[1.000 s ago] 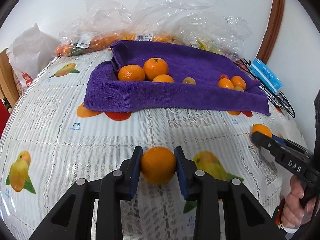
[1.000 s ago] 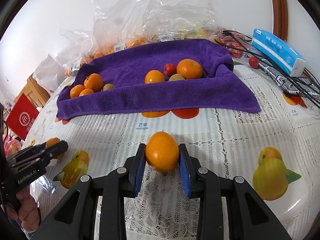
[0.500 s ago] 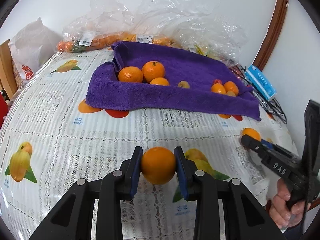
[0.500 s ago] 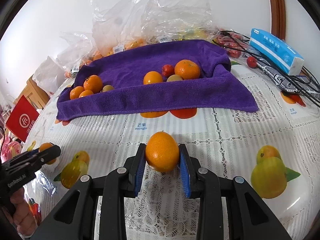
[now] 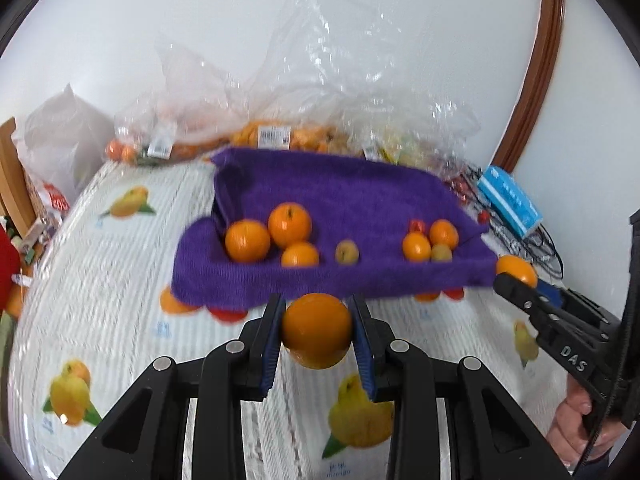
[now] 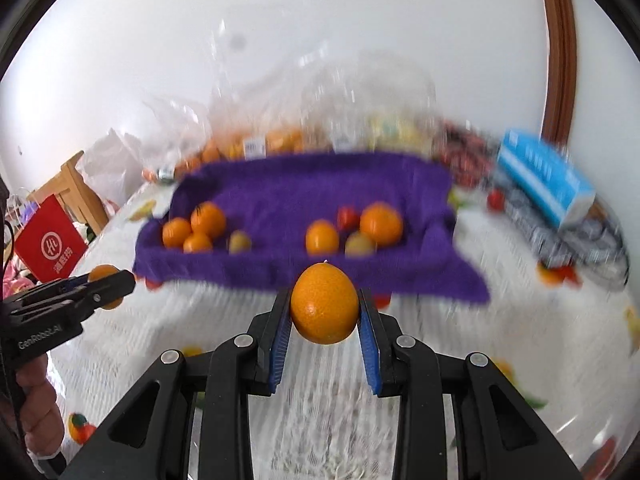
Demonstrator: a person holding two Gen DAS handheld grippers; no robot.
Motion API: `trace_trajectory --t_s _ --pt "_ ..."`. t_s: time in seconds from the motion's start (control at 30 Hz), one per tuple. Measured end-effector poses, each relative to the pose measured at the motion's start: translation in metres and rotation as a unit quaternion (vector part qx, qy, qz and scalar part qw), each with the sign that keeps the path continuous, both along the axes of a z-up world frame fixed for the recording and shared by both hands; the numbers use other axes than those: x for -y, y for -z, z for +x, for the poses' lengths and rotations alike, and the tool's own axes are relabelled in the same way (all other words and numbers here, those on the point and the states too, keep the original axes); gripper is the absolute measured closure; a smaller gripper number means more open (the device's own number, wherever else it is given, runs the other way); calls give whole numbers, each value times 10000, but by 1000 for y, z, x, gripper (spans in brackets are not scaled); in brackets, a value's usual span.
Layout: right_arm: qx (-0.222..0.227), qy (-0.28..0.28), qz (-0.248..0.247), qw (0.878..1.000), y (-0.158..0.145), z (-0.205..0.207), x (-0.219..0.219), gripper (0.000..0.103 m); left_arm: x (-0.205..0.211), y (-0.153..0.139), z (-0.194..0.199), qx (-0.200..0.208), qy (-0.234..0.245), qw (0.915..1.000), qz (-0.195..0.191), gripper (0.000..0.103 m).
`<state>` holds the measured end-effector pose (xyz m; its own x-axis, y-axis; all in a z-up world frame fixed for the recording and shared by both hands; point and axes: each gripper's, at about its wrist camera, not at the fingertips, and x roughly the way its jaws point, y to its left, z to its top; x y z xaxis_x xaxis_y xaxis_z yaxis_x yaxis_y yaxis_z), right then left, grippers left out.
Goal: Organize fruits
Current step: 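Lower and open the right tool on the towel while the left tool releases its orange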
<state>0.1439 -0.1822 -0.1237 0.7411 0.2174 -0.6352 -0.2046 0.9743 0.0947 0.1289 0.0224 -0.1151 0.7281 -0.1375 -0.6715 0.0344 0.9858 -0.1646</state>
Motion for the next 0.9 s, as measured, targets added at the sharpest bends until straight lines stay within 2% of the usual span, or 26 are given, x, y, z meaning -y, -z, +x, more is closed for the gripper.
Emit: trace_trajectory --t_s 0.17,0.3,0.4,0.73,0.9 --pt "280 -35 -38 9996 -26 16 -2 71 -2 -18 19 167 -83 9998 35 72" --pt "368 31 0 9993 -38 35 -4 71 -5 -20 38 132 -117 9998 -127 72" --pt "421 72 69 9991 -44 48 -2 71 -3 -20 51 163 -148 9997 -84 72" --pt "418 87 164 9990 -47 92 -3 71 0 -18 97 283 -234 9991 -231 72" --pt "290 -15 243 9993 -30 108 -2 71 -1 1 109 296 -280 9988 -266 72"
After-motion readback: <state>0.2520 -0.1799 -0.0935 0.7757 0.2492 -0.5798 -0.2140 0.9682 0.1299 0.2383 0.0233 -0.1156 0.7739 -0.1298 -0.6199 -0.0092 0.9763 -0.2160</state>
